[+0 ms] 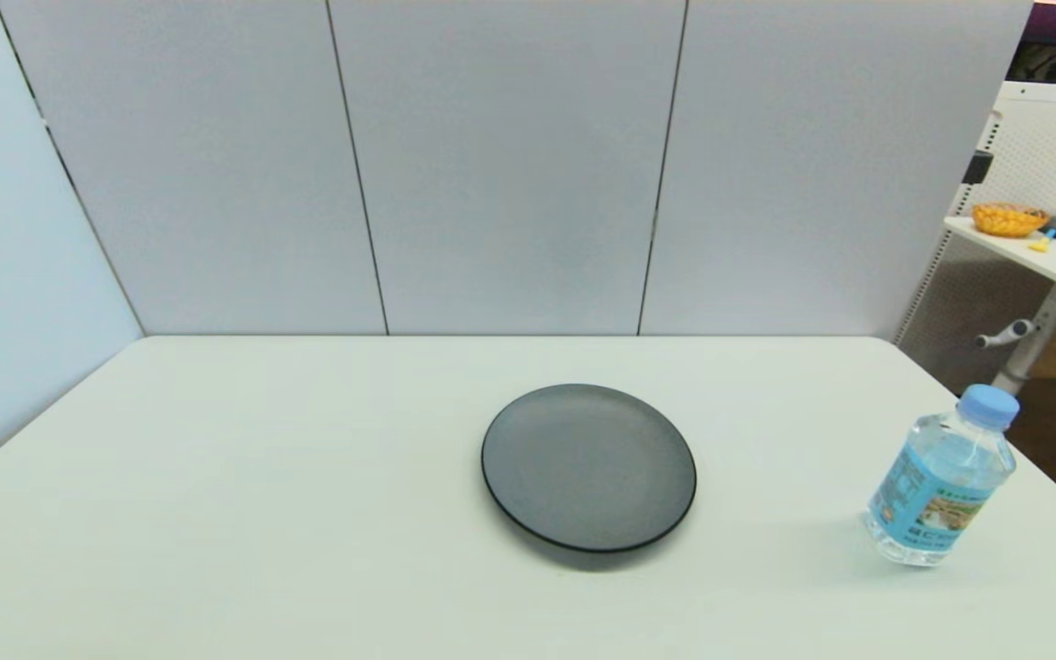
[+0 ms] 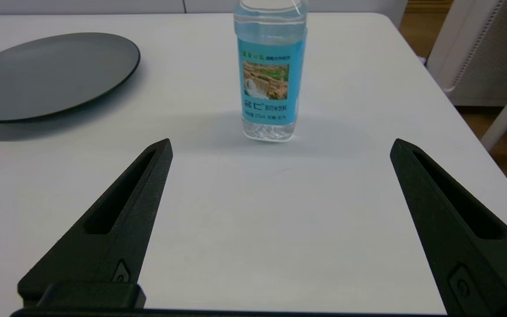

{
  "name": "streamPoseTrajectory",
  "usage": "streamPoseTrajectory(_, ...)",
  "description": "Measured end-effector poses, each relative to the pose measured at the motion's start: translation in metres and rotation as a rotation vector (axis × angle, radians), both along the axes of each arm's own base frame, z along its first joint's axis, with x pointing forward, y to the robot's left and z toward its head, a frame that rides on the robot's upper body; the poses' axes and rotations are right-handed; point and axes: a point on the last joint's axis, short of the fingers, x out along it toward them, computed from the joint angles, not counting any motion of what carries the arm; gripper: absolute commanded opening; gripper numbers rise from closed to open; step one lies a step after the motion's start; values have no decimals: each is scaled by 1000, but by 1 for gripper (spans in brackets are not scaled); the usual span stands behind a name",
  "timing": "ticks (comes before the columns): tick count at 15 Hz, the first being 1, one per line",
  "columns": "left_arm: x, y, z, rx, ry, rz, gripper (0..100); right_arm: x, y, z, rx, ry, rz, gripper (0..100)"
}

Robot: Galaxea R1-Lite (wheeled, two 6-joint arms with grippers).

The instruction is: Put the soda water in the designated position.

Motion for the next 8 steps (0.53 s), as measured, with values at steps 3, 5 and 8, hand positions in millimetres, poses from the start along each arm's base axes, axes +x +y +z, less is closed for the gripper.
streamPoseTrajectory(3, 0, 0, 0, 0, 0, 0, 100, 17, 1, 7, 5, 52, 35, 100)
streamPoseTrajectory(5, 0, 0, 0, 0, 0, 0, 100, 30, 1, 9, 9, 114, 55, 100)
streamPoseTrajectory(8, 0, 0, 0, 0, 0, 0, 100, 53, 2, 12, 15, 203, 57, 100)
